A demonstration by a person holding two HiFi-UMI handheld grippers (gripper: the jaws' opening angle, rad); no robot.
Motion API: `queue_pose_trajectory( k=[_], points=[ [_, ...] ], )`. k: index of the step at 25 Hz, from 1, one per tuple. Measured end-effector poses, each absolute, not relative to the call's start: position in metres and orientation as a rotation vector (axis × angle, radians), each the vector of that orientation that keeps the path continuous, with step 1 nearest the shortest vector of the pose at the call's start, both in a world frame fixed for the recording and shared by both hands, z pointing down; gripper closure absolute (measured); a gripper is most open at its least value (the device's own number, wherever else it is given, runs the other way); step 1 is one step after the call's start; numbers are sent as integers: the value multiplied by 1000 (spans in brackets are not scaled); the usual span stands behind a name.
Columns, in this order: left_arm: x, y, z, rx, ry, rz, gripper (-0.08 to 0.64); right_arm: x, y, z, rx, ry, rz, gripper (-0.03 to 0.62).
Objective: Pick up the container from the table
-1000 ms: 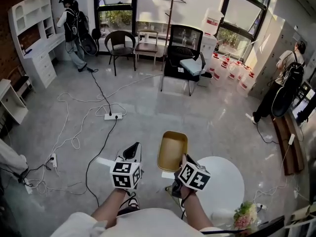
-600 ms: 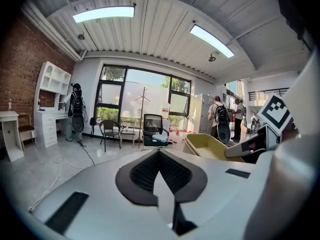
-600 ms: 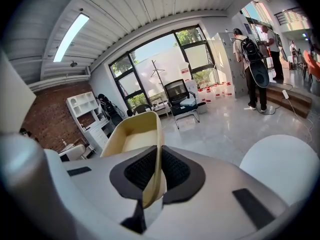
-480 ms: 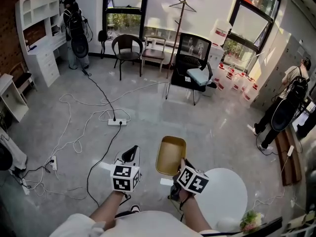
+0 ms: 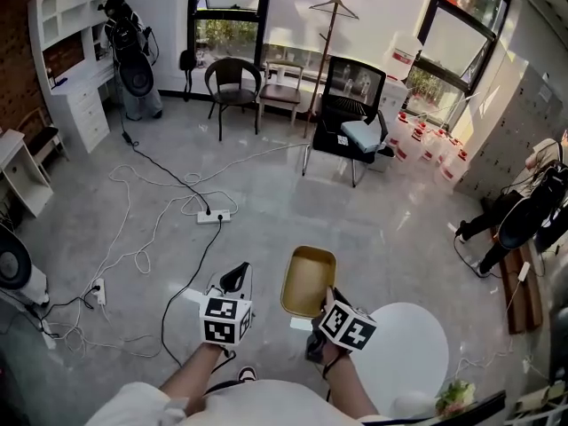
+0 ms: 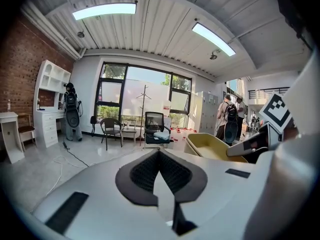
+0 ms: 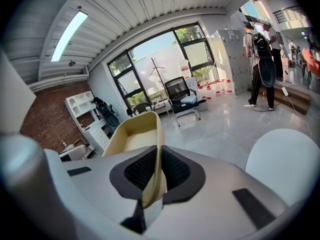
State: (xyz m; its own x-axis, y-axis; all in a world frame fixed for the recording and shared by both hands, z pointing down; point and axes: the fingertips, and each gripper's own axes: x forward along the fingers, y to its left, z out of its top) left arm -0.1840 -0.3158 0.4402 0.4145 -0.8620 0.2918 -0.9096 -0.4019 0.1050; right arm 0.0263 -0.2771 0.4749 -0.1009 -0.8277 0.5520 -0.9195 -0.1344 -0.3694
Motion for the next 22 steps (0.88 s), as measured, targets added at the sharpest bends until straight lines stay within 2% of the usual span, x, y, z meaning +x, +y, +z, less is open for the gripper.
queue_pose_trajectory(
  k=[22],
  points=[
    [-145,-294,436,2383,-1603,281,543,62,-267,465,1953,-2041,1068,545]
  ],
)
